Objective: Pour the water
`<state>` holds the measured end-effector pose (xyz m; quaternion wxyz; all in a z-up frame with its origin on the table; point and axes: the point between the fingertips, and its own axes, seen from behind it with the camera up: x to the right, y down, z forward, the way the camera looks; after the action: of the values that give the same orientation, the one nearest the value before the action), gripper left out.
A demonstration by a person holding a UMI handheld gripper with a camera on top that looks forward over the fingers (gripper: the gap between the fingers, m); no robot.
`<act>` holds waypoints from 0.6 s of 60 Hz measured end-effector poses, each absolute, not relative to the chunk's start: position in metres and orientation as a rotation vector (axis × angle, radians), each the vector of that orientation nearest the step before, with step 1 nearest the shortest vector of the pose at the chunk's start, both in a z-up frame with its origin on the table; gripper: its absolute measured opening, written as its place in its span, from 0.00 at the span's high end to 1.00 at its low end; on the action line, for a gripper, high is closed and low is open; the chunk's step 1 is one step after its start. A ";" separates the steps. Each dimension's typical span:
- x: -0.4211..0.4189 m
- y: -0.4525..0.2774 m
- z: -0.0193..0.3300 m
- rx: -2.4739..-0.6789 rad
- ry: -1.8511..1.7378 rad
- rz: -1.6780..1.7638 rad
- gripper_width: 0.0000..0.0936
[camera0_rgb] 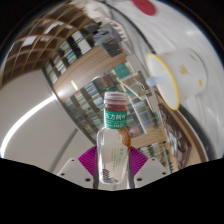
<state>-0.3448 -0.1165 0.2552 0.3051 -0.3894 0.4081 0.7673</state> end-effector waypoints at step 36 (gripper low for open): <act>-0.102 -0.061 0.228 -1.511 0.072 -0.046 0.57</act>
<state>-0.1024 -0.0606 0.2283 0.7271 -0.6854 0.0328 -0.0208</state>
